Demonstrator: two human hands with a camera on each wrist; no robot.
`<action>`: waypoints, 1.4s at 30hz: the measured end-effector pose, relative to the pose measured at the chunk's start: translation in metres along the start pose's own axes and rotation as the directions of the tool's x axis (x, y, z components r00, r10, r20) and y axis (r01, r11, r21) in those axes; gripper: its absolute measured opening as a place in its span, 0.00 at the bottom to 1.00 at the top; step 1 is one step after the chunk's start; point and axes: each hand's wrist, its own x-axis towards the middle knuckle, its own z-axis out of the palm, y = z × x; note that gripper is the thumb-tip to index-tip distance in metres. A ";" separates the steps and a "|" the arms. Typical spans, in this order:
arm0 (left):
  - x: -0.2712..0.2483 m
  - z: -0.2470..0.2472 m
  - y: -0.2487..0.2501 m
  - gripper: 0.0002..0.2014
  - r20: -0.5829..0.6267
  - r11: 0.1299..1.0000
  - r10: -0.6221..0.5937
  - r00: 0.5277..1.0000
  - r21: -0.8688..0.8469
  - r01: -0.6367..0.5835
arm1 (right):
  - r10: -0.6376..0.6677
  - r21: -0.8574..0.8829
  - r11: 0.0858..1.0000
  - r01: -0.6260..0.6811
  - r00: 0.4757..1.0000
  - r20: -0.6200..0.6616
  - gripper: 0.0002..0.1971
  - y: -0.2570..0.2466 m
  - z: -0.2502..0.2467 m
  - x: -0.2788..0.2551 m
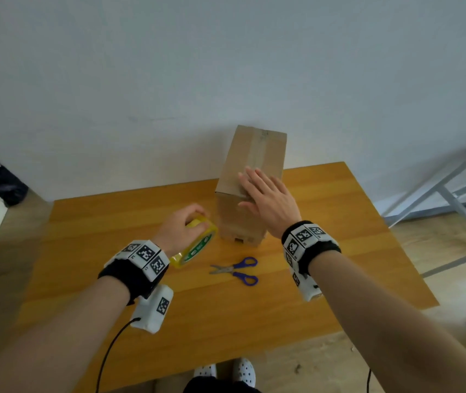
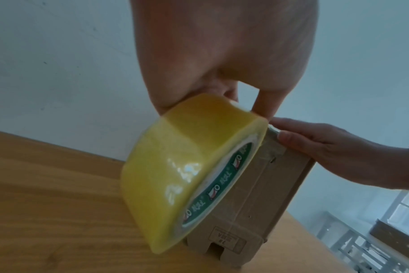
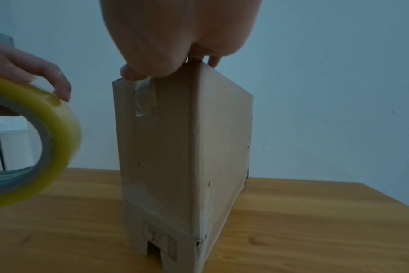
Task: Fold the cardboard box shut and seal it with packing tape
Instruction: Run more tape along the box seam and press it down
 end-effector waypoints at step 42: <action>0.030 -0.030 0.014 0.22 0.464 0.983 -0.004 0.886 -0.160 0.089 | 0.482 0.741 0.500 -0.449 0.855 0.193 0.07 -0.047 -0.039 -0.013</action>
